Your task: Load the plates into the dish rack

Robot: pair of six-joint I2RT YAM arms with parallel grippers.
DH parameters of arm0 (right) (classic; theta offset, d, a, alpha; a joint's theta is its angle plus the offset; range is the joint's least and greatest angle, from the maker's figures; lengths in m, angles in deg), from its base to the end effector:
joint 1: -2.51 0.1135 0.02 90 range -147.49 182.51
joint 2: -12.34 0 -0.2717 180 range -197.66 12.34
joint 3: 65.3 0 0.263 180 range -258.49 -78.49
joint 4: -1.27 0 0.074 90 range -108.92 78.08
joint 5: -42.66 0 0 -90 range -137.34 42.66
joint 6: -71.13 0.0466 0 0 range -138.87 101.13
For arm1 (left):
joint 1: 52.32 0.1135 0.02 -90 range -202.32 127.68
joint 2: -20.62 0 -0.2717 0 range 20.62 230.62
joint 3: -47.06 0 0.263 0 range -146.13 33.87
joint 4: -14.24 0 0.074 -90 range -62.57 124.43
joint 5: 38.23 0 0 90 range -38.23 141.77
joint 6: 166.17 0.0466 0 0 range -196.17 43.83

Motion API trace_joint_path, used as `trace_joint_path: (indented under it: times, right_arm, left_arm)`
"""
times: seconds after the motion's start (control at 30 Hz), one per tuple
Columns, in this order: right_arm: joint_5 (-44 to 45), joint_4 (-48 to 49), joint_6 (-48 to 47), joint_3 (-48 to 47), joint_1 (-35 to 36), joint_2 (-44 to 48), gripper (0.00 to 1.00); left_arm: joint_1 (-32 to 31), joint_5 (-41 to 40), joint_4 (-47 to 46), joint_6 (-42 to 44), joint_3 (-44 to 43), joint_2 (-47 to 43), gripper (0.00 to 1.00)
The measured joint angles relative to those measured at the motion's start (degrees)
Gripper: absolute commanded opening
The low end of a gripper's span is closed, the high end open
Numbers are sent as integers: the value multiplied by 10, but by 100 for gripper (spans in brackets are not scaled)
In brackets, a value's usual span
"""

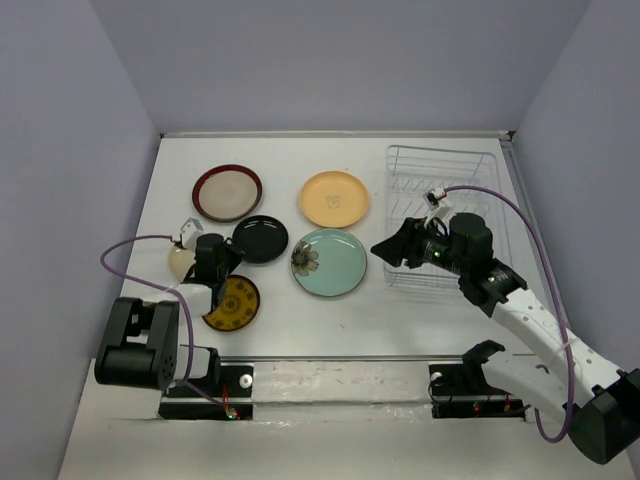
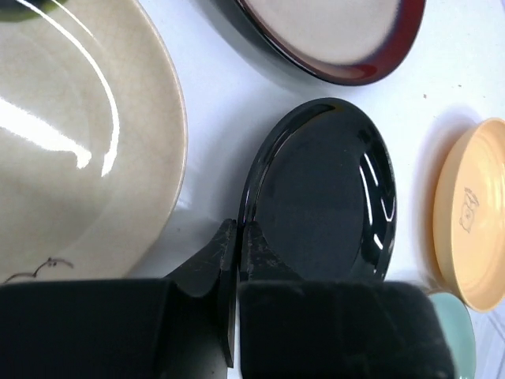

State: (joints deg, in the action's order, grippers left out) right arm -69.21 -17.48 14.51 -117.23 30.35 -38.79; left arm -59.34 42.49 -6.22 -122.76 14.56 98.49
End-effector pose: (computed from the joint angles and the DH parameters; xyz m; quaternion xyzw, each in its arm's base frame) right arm 0.1900 0.1200 0.2926 -0.0731 0.7985 0.4261 0.4189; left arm 0.2555 -0.0239 0.1414 -0.3254 0.7759 -0.1809 0.5093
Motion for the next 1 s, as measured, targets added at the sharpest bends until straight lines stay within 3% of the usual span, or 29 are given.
trace_joint_path:
  times: [0.1, 0.3, 0.43, 0.63, 1.0]
  right_arm:
    - [-1, 0, 0, -7, 3, -1, 71]
    - [-9, 6, -1, -46, 47, -50, 90]
    - [-10, 18, -4, -77, 98, -108, 93]
    - [-26, 27, -26, -143, 124, -187, 95]
    - [-18, 23, -43, -204, 124, -240, 93]
  left_arm:
    - [0, 8, 9, 3, 35, -70, 6]
    - [-4, 26, 60, 17, 57, -299, 6]
    - [-11, 81, 82, 29, 37, -399, 6]
    - [-35, 202, 118, 47, 0, -404, 6]
    - [-68, 317, 167, 71, -9, -432, 6]
